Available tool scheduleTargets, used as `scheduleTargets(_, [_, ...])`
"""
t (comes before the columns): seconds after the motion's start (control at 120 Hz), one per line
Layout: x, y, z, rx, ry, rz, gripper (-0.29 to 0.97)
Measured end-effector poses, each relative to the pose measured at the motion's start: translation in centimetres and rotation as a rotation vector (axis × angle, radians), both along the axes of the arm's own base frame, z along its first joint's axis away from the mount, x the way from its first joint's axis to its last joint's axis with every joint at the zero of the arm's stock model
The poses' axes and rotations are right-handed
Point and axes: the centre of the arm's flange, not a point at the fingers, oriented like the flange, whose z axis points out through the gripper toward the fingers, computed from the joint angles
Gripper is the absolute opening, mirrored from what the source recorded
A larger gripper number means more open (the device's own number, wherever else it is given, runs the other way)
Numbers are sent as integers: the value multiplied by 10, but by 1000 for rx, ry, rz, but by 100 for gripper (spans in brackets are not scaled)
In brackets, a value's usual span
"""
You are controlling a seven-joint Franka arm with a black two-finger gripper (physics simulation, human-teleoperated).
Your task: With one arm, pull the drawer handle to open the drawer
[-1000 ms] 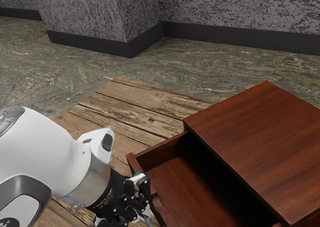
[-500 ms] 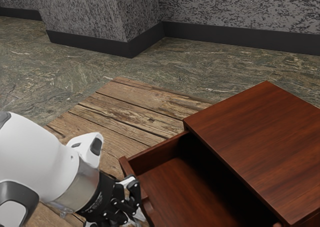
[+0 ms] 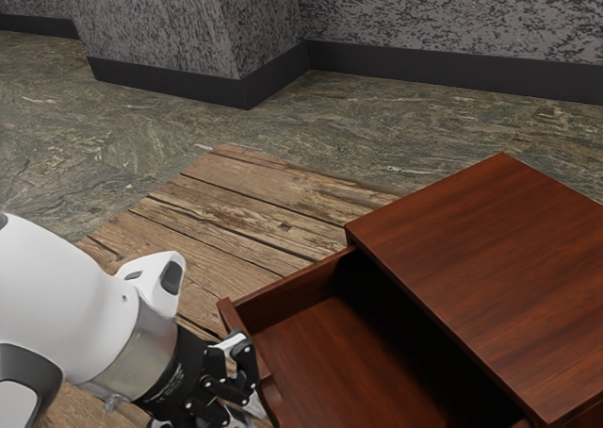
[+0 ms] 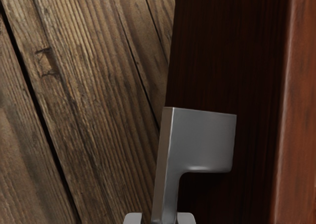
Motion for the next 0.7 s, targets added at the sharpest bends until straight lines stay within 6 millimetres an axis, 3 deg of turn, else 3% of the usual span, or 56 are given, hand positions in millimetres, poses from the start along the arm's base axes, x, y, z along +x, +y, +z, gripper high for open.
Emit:
scheduleTargets(0.3, [-13, 3, 17, -8, -24, 0, 14])
scheduleTargets(0.433, [-5, -4, 59, -18, -21, -11, 33])
scheduleTargets(0.508, [11, -6, 80, -19, -3, -12, 43])
scheduleTargets(0.6, [54, -13, 100, -3, 41, -20, 52])
scheduleTargets(0.7, [80, -13, 103, 31, 82, -22, 58])
